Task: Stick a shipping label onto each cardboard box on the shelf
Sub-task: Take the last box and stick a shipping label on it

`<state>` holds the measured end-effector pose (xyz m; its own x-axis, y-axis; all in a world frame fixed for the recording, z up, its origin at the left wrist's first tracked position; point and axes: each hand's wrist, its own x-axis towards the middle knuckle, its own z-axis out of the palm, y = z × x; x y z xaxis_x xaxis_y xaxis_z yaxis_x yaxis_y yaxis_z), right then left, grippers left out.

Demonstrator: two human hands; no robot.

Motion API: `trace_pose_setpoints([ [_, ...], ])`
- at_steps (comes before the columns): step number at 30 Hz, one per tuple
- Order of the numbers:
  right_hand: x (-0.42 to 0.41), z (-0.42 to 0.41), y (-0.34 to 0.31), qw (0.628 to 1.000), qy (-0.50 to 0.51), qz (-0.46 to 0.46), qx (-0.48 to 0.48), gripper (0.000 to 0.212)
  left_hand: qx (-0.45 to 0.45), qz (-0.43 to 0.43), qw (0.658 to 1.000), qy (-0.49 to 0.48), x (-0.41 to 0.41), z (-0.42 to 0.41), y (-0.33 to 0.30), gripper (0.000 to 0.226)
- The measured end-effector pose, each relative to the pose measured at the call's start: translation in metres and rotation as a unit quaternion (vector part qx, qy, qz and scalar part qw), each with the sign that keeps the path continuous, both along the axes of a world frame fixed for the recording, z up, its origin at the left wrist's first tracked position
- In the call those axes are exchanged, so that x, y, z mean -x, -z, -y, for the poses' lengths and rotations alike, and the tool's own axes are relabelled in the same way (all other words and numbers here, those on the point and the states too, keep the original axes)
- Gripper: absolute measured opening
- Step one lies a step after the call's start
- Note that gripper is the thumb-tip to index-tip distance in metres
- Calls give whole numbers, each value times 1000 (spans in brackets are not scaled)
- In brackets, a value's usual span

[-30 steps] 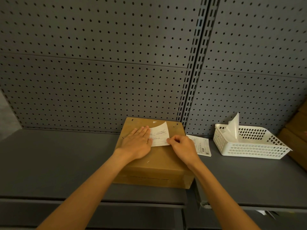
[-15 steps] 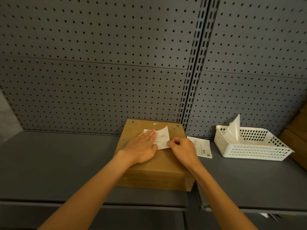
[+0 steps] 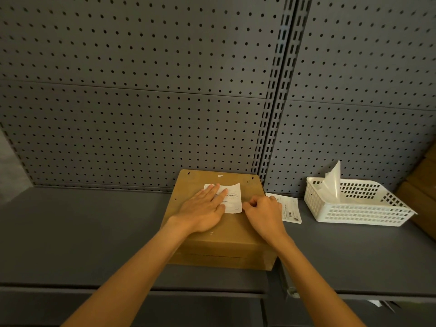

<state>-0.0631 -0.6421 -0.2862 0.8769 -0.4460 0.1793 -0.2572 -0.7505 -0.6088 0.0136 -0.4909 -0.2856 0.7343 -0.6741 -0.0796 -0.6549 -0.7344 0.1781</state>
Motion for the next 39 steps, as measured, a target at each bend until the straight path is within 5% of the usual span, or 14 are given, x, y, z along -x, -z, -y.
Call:
trace_pose_setpoints([
  [4,1,-1,-3,999,7,35,41,27,3,-7,1000,3,-1,0,-1,53],
  [9,-2,-13,-9,966,-2,114,232,14,58,-22,998,6,-12,-14,-10,52],
  [16,-28,-44,-18,945,-140,17,295,35,27,-3,1000,-14,-18,-33,-1,53],
  [28,-47,-35,5,944,-211,-169,188,55,13,-13,1000,-11,-19,-33,3,54],
  [39,-28,8,4,941,-191,-194,202,60,14,-11,1000,-17,-19,-34,3,54],
])
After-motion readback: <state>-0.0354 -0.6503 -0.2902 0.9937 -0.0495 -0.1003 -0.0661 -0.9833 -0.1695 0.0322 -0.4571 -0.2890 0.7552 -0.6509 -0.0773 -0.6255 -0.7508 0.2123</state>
